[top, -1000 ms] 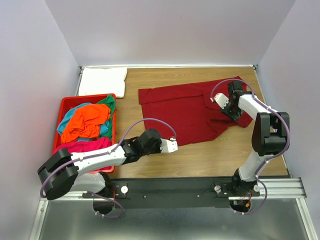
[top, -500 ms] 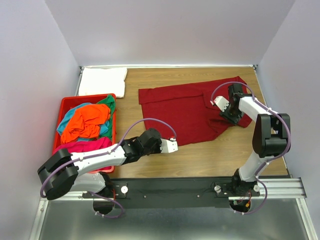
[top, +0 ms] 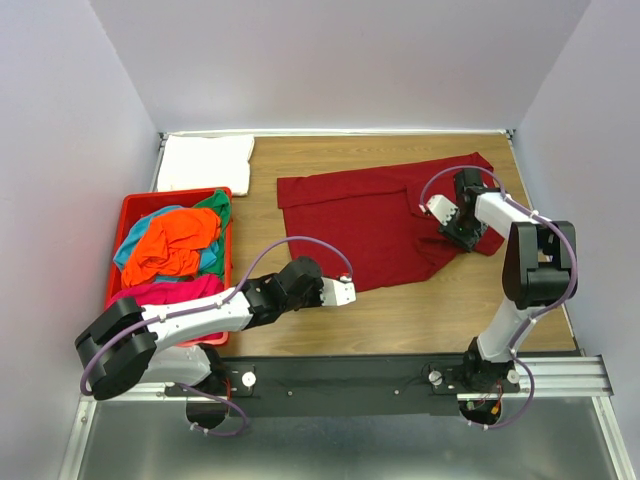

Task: Fold and stack the t-shirts
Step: Fold the tshirt

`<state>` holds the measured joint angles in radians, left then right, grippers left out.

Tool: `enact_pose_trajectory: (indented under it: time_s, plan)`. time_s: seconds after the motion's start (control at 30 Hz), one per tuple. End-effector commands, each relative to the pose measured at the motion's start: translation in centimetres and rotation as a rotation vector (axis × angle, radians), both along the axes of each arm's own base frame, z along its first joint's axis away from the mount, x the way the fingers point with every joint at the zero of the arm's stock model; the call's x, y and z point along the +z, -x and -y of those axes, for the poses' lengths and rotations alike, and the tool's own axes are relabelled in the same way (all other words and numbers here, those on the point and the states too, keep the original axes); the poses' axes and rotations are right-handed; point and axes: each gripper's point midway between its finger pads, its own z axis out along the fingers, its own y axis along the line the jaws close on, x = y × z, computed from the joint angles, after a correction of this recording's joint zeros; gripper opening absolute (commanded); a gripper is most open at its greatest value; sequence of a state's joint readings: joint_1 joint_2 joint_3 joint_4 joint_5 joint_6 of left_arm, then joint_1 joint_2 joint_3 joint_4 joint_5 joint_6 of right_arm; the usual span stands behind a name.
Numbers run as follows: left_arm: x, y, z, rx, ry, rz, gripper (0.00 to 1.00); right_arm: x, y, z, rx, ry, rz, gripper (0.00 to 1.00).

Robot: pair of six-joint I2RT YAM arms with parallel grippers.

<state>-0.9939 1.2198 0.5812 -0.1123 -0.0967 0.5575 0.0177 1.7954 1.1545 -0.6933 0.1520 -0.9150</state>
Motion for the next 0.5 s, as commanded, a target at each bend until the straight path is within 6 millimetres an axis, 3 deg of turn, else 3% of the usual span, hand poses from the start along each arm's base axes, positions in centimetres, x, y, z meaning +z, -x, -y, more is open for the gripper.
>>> enact_pose_trajectory:
  time_s: [0.0,0.23,0.47]
  plan:
    - [0.3,0.0,0.4,-0.018,0.025,0.001,0.0,-0.2,-0.8,0.2,0.012,0.002,0.005,0.43]
    - [0.3,0.1,0.5,-0.021,0.028,0.002,0.0,0.7,-1.8,0.4,0.005,0.017,0.039,0.31]
    - [0.4,0.0,0.5,-0.021,0.031,0.004,0.0,2.6,-2.7,0.6,0.002,0.026,0.094,0.26]
